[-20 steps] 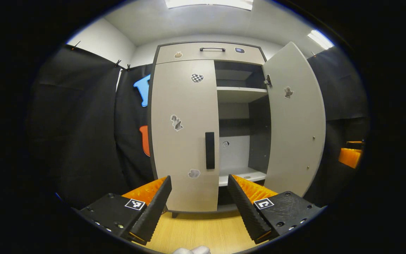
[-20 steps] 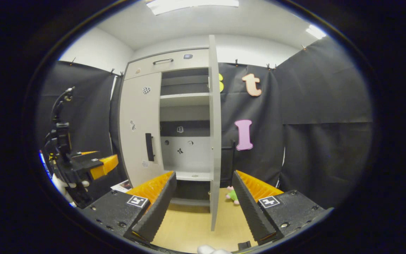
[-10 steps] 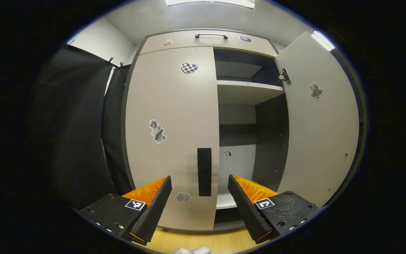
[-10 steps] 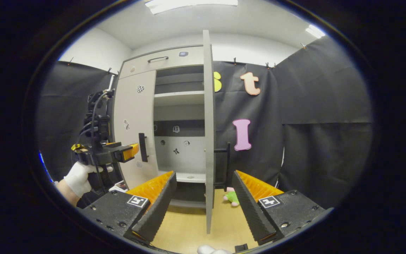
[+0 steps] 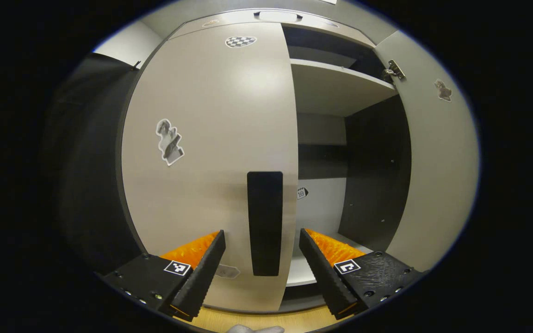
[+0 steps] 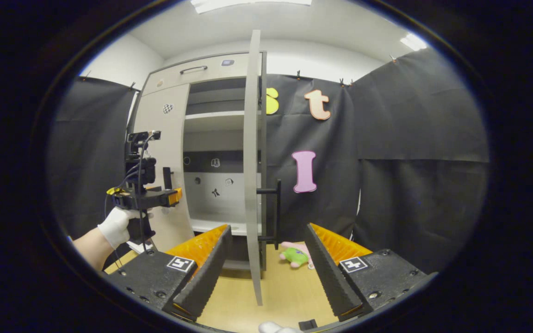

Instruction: Open the right door of the double-door shoe cabinet with the right hand, and open the left door with the left hand.

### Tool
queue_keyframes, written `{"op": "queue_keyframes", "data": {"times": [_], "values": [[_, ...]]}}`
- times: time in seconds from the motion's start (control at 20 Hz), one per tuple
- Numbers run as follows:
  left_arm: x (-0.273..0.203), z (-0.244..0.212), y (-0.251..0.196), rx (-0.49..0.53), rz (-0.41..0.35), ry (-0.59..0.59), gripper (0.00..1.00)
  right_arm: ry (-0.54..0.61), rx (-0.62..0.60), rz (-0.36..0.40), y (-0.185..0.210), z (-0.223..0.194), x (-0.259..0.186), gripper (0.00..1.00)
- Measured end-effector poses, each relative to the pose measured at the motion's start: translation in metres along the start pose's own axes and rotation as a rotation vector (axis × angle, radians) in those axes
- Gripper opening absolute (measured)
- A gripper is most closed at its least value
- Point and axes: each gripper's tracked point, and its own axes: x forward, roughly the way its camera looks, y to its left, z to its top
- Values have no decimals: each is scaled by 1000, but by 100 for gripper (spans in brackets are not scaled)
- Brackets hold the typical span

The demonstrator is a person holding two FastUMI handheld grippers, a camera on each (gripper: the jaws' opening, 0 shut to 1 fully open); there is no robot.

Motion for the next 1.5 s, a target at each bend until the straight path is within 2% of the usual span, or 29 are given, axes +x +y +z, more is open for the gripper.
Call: {"op": "queue_keyframes", "data": {"times": [0.1,0.15,0.2,0.25,0.4,0.45,0.5,0.6,0.65,0.85,0.9,0.95,1.05,1.5], "values": [[6,-3,3,6,-1,2,96,3,0,1,1,1,2,99],[9,-4,5,12,4,6,100,3,-1,1,2,1,4,99],[10,-5,4,12,-3,11,87,1,1,4,3,2,5,99],[12,-4,3,10,-11,6,81,2,2,9,5,3,6,99],[11,-3,5,39,-11,-7,76,-6,2,27,11,6,8,99],[9,-3,3,37,-19,-5,63,-9,2,30,14,7,9,99],[10,-3,-1,30,-28,-9,61,-8,2,38,16,6,11,99],[9,-2,-5,33,-20,-9,40,-1,4,59,23,5,11,99],[9,-3,-4,34,-4,4,26,1,6,64,25,4,11,99],[10,-4,-3,2,7,11,8,-8,6,60,20,6,6,99],[9,-4,-4,10,4,8,0,-12,4,56,18,8,5,99],[7,-4,-4,8,-1,2,5,-14,1,55,17,9,4,99],[8,-3,-4,11,-5,-7,2,-18,-2,56,16,12,3,99],[-16,-3,-4,-8,-34,13,2,-28,-16,94,28,13,-11,99]]}}
